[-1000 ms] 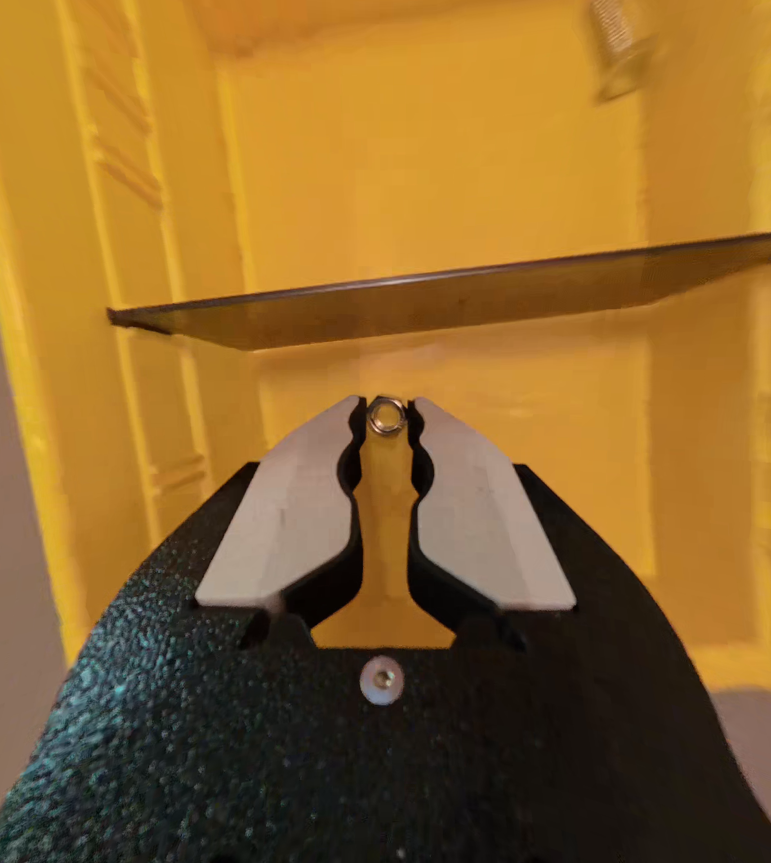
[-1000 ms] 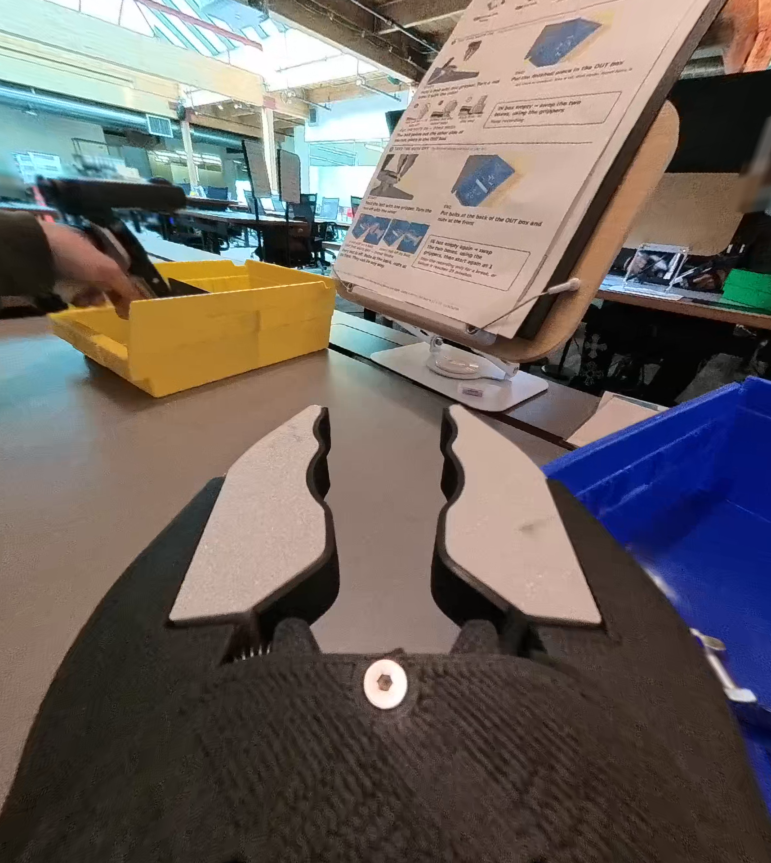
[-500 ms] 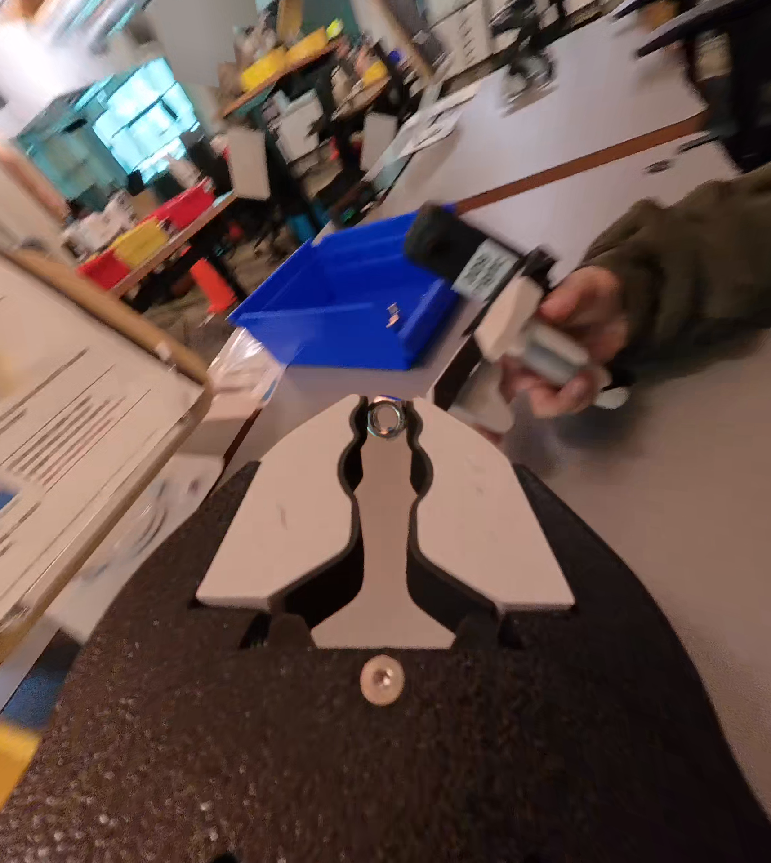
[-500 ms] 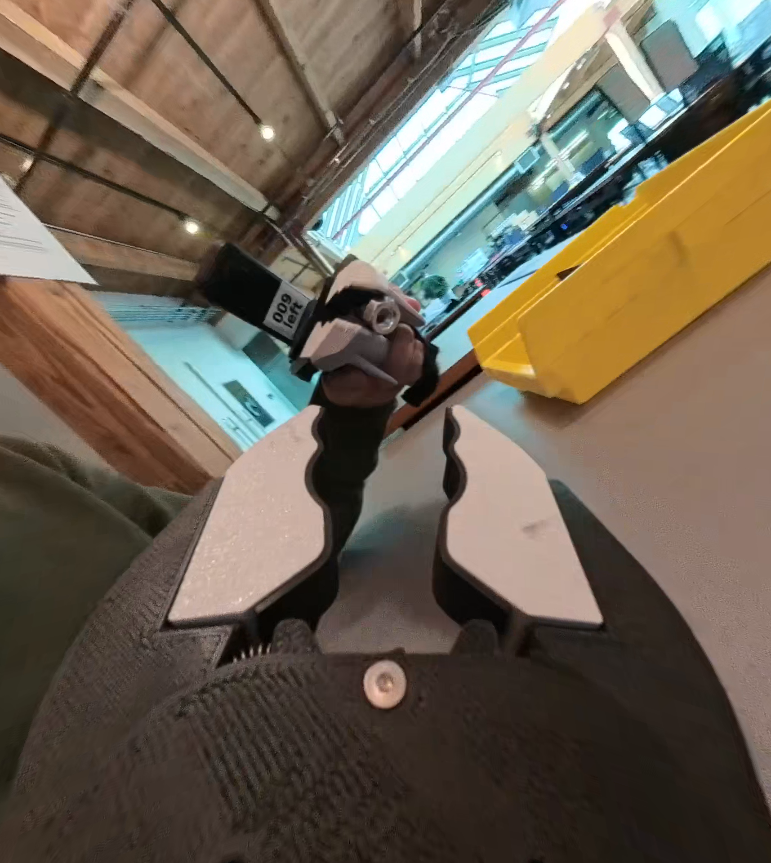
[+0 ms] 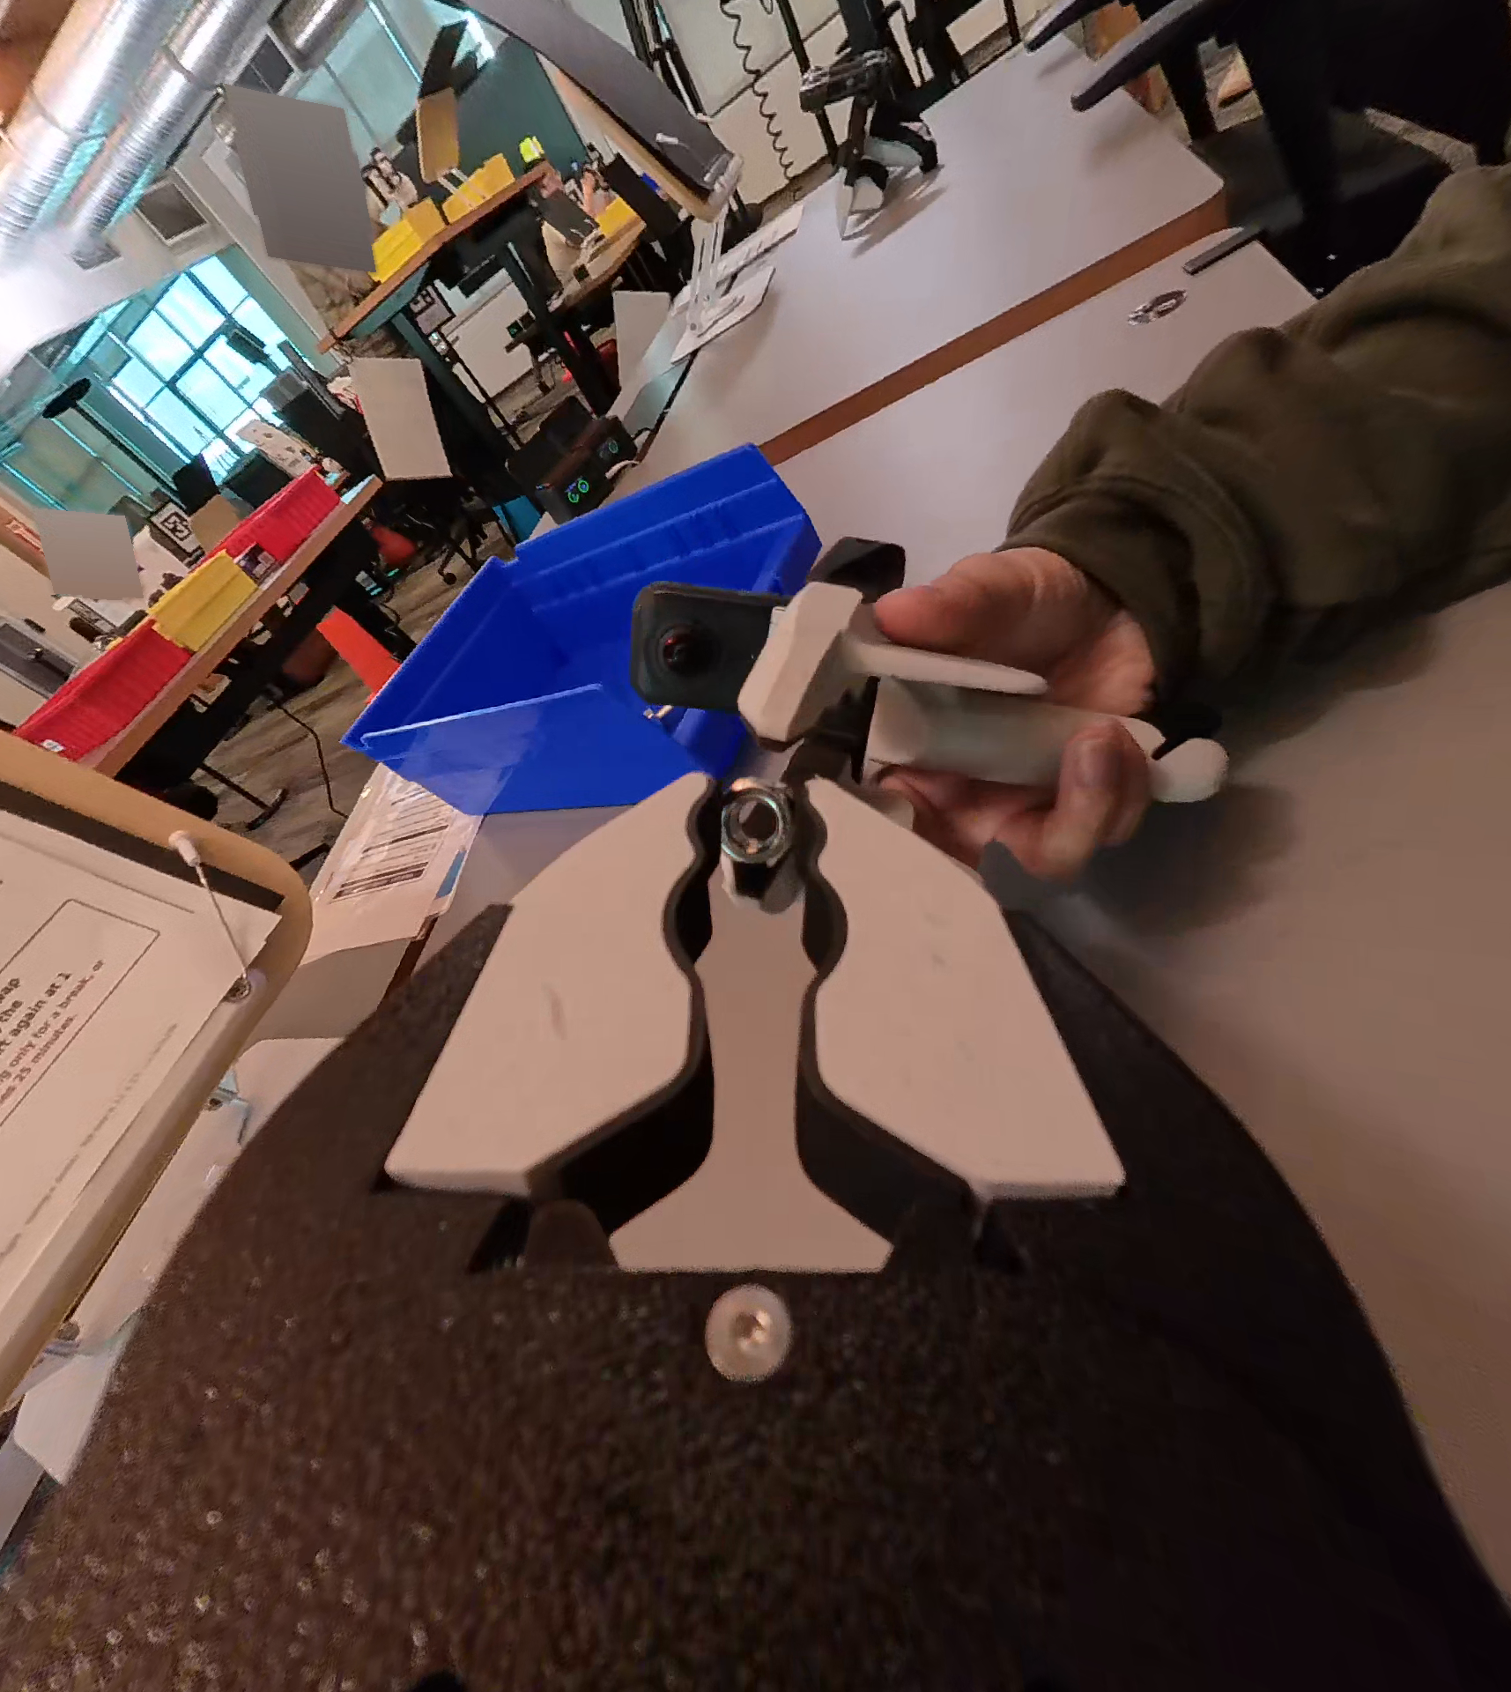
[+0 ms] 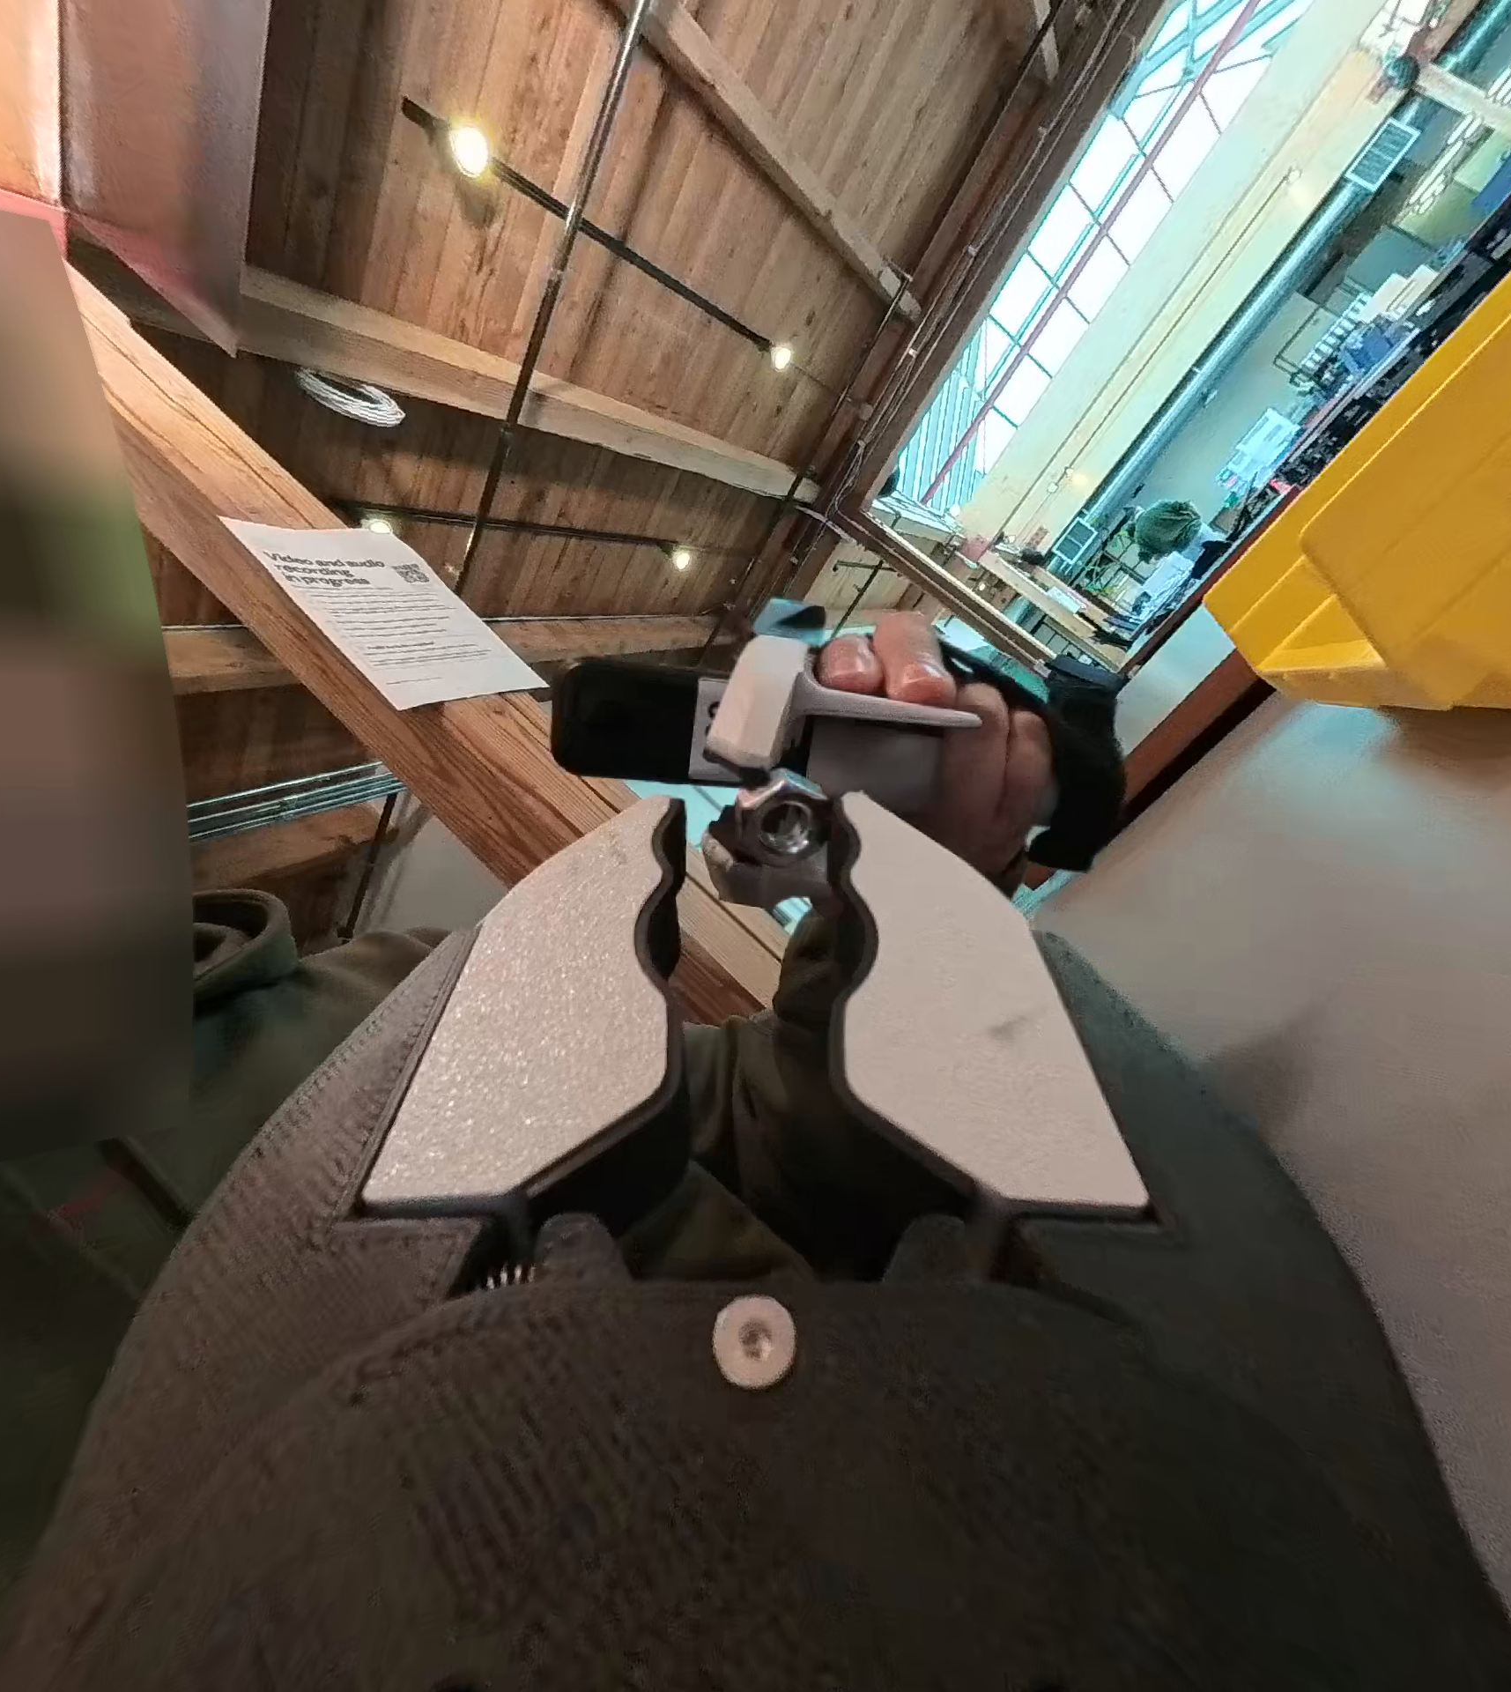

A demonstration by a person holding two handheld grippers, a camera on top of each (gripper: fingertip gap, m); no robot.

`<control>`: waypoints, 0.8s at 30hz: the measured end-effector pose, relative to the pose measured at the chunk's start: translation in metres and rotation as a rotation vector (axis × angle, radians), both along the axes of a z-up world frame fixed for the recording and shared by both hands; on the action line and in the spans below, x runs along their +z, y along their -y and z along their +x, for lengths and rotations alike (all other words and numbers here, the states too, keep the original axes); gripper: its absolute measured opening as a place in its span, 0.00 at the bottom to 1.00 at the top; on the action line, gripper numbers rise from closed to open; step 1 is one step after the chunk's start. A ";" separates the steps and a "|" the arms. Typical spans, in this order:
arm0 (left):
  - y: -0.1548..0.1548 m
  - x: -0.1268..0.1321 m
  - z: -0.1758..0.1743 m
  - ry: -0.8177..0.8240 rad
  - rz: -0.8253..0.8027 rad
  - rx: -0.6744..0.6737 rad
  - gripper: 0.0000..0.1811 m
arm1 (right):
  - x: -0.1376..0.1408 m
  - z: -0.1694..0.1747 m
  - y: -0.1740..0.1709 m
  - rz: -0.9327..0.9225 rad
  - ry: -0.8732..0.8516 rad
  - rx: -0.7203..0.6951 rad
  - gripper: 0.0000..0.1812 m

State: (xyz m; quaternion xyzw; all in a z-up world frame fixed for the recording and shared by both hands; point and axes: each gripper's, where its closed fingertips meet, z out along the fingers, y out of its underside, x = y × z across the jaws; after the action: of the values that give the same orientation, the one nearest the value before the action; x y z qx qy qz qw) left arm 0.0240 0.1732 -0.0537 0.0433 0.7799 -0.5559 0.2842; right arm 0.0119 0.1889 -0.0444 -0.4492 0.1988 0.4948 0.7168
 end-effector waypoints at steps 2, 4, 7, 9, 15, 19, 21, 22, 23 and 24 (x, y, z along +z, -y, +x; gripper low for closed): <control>-0.001 0.000 0.001 0.002 -0.008 0.014 0.08 | 0.000 0.002 0.001 -0.002 -0.005 -0.010 0.16; -0.003 0.002 0.002 0.005 -0.019 0.024 0.08 | -0.001 0.006 0.002 0.000 -0.021 -0.018 0.15; -0.003 0.003 0.002 0.000 -0.033 0.020 0.08 | -0.002 0.007 0.002 -0.004 -0.022 -0.028 0.13; -0.003 0.004 0.002 0.009 -0.036 0.028 0.08 | -0.003 0.008 0.001 -0.016 0.005 -0.047 0.10; 0.001 0.011 -0.005 -0.003 -0.093 -0.001 0.08 | 0.001 0.004 0.003 -0.012 0.082 -0.028 0.10; -0.001 0.026 -0.013 -0.045 -0.199 -0.046 0.13 | 0.007 0.004 0.008 0.035 0.055 0.006 0.10; -0.006 0.036 -0.015 -0.053 -0.262 -0.052 0.15 | 0.010 0.005 0.012 0.072 0.021 0.028 0.10; -0.010 0.040 -0.014 -0.053 -0.282 -0.043 0.15 | 0.011 0.006 0.013 0.084 0.005 0.031 0.09; -0.014 0.042 -0.012 -0.056 -0.294 -0.029 0.15 | 0.011 0.008 0.014 0.088 -0.001 0.029 0.09; -0.020 0.044 -0.008 -0.062 -0.303 -0.004 0.15 | 0.010 0.008 0.014 0.086 0.004 0.027 0.09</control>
State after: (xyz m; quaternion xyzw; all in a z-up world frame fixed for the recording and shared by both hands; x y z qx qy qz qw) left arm 0.0156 0.1931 -0.0097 -0.0156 0.6955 -0.6687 0.2624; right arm 0.0200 0.1749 -0.0340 -0.4217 0.1701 0.5114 0.7291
